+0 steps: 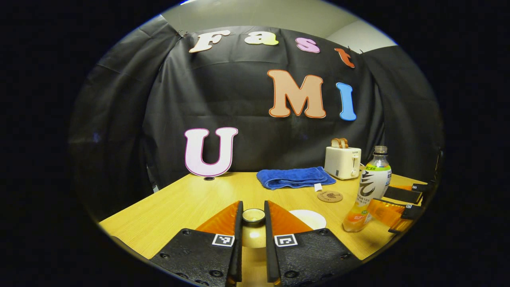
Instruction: Open the teacup lid with one hand, grasp the water bottle and pour water into the teacup with the other hand; after pouring, place the water bottle on the coaster and then close the teacup lid.
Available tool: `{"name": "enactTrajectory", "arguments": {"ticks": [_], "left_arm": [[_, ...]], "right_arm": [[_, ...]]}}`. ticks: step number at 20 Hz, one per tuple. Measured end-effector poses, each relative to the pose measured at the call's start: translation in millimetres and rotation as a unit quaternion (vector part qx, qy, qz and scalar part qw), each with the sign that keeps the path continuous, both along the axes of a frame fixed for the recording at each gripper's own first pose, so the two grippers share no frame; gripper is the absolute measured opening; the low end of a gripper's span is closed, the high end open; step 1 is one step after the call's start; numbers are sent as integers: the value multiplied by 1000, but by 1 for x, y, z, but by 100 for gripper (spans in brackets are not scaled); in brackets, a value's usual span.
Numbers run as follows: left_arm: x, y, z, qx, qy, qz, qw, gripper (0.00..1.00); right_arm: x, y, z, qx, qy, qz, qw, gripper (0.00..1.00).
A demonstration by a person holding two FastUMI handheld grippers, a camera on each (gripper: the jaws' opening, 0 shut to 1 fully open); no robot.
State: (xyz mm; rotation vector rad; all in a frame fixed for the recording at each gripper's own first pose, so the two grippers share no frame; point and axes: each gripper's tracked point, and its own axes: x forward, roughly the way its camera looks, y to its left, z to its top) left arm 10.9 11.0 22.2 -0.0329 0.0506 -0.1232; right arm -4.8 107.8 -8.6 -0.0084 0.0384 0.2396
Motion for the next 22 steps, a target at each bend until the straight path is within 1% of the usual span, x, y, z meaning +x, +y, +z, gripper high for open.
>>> {"name": "enactTrajectory", "arguments": {"ticks": [1, 2, 3, 4, 5, 6, 7, 8, 9, 11, 12, 14, 17, 18, 22], "left_arm": [[-1, 3, 0, -2, 0, 3, 1000, 22], [-1, 5, 0, -5, -2, 4, 1000, 22], [-1, 6, 0, -5, 1, 5, 1000, 22], [-2, 7, -2, -3, 3, 5, 1000, 22], [-1, 8, 0, -2, 1, 7, 1000, 22], [-1, 8, 0, -2, 1, 7, 1000, 22], [-2, 9, 0, -2, 1, 7, 1000, 22], [-2, 8, -1, -2, 1, 6, 1000, 22], [-2, 8, -3, -3, 3, 7, 1000, 22], [-3, 8, -3, -5, 7, 5, 1000, 22], [-2, 7, -3, -7, 7, 4, 1000, 22], [-2, 8, -2, -7, 7, 4, 1000, 22], [-2, 9, -2, -11, 7, 6, 1000, 22], [-3, 10, -2, -14, 8, 8, 1000, 22], [-4, 16, 1, -19, 7, 12, 1000, 22]], "right_arm": [[2, 1, -1, 0, 1, -1, 1000, 93], [4, 2, -1, 0, 1, -3, 1000, 96], [5, 3, -1, -1, 2, -5, 1000, 96], [8, 4, -2, -1, 2, -6, 1000, 93], [11, 3, -2, -1, 3, -9, 1000, 96], [12, 3, -3, 0, 4, -12, 1000, 96], [14, 5, -3, 0, 6, -12, 1000, 93], [16, 6, -4, -1, 9, -12, 1000, 96], [17, 8, -5, -3, 12, -11, 1000, 96], [19, 9, -6, -8, 14, -11, 1000, 93], [21, 9, -6, -10, 13, -14, 1000, 93], [23, 9, -6, -12, 13, -17, 1000, 78], [24, 12, -7, -27, 13, -19, 999, 72], [25, 15, -7, -37, 10, -16, 999, 70], [26, 26, -4, -99, -13, -5, 995, 70]]}}
